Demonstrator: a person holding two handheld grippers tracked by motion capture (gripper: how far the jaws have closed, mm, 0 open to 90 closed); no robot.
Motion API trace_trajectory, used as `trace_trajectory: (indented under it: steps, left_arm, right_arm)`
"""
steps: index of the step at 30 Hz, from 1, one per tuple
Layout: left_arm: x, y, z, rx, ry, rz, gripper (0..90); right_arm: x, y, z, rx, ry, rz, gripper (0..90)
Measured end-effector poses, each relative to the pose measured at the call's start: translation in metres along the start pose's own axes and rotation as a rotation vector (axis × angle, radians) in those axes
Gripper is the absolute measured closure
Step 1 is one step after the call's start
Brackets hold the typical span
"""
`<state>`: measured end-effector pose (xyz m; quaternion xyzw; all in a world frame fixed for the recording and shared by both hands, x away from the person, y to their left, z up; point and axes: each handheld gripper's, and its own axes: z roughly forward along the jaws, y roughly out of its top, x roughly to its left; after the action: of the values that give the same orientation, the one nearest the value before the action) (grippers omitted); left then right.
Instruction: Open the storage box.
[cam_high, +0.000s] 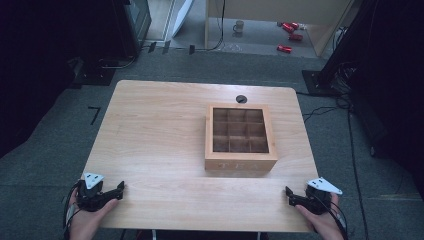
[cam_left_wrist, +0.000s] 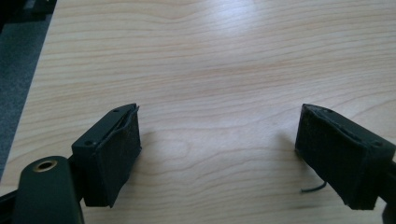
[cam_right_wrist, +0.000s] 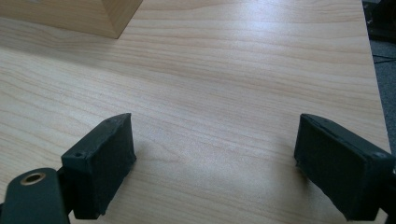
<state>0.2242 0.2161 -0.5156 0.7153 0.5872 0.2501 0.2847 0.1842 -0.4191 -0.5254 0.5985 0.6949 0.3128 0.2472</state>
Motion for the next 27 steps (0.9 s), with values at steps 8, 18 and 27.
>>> trace_trajectory:
  steps: [8,18,27]
  left_arm:
    - [-0.025,0.014,0.001,-0.019,-0.065,0.021,14.6]
    - [-0.056,0.03,0.006,-0.034,-0.154,0.059,14.6]
    - [-0.095,0.051,0.014,-0.049,-0.227,0.109,14.8]
  right_arm:
    - [0.0,0.0,0.0,0.0,0.001,0.0,11.7]
    - [0.001,0.002,0.002,0.003,-0.005,0.004,11.7]
    - [0.002,0.005,0.002,0.018,-0.009,0.008,12.7]
